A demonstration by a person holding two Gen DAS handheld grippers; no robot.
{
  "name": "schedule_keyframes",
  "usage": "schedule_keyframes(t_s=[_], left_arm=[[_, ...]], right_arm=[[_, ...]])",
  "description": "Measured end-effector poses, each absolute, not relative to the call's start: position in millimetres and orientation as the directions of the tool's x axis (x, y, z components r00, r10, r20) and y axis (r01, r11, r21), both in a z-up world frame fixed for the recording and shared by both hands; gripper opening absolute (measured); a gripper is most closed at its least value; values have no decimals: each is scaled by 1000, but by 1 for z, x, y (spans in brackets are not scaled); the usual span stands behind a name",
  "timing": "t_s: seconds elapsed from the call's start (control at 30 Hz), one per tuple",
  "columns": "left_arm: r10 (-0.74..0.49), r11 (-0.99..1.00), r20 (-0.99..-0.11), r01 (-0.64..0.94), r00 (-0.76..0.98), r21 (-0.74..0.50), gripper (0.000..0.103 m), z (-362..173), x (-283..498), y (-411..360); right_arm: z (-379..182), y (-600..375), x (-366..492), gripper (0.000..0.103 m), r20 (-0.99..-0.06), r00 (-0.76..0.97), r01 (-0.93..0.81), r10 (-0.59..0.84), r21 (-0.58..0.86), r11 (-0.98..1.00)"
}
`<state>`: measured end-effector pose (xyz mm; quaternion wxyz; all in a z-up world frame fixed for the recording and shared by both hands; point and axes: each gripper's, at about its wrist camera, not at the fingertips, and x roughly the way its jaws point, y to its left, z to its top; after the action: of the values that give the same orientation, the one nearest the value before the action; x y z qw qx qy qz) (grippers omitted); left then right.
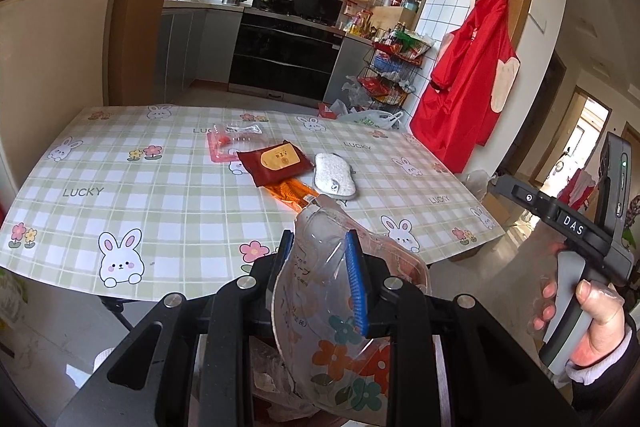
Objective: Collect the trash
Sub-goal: 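Drop the plastic fork and Brown hook blister pack into the brown bin with both grippers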
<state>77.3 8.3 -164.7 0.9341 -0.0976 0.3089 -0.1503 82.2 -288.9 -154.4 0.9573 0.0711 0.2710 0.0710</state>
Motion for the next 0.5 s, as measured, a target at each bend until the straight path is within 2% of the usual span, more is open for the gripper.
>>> schedule_keyframes(t_s=[0.37,0.4,0.43,0.5], left_arm=[[-400,915,-590,273,701,-296,28,-182,89,-9],[-413,910,-593,281,692,-306,36,-185,90,-10],[-428,902,-595,285,680,-323,57,-189,92,-11],[-434,898,-600,265,672,-352,71,-195,94,-9]], right_arm=[[-158,-291,84,97,-517,838,-93,173,178,980],[-159,-291,85,97,-518,837,-93,174,179,979],[-159,-291,85,97,-520,836,-93,175,180,979],[-159,-291,85,97,-520,836,-97,178,179,979]])
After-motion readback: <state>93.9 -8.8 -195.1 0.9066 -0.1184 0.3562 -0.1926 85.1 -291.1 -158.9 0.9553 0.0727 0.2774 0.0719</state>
